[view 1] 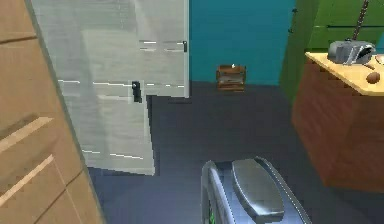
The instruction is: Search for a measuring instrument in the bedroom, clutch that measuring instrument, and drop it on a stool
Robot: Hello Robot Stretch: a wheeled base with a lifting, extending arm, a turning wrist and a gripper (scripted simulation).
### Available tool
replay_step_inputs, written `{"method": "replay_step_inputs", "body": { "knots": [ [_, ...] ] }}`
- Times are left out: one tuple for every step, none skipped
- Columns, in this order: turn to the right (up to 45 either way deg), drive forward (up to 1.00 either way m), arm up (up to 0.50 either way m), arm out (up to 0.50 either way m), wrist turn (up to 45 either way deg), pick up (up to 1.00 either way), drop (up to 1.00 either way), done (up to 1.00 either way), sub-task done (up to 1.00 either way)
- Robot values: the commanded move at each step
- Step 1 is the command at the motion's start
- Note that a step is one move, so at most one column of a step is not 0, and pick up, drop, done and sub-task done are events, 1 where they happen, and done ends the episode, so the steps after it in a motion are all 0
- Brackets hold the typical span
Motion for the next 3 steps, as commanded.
{"method": "replay_step_inputs", "body": {
  "knots": [
    [3.0, 0.0, 0.0, 0.0, 0.0, 0.0, 0.0, 0.0, 0.0],
    [0.0, 1.0, 0.0, 0.0, 0.0, 0.0, 0.0, 0.0, 0.0],
    [0.0, 1.0, 0.0, 0.0, 0.0, 0.0, 0.0, 0.0, 0.0]
  ]
}}
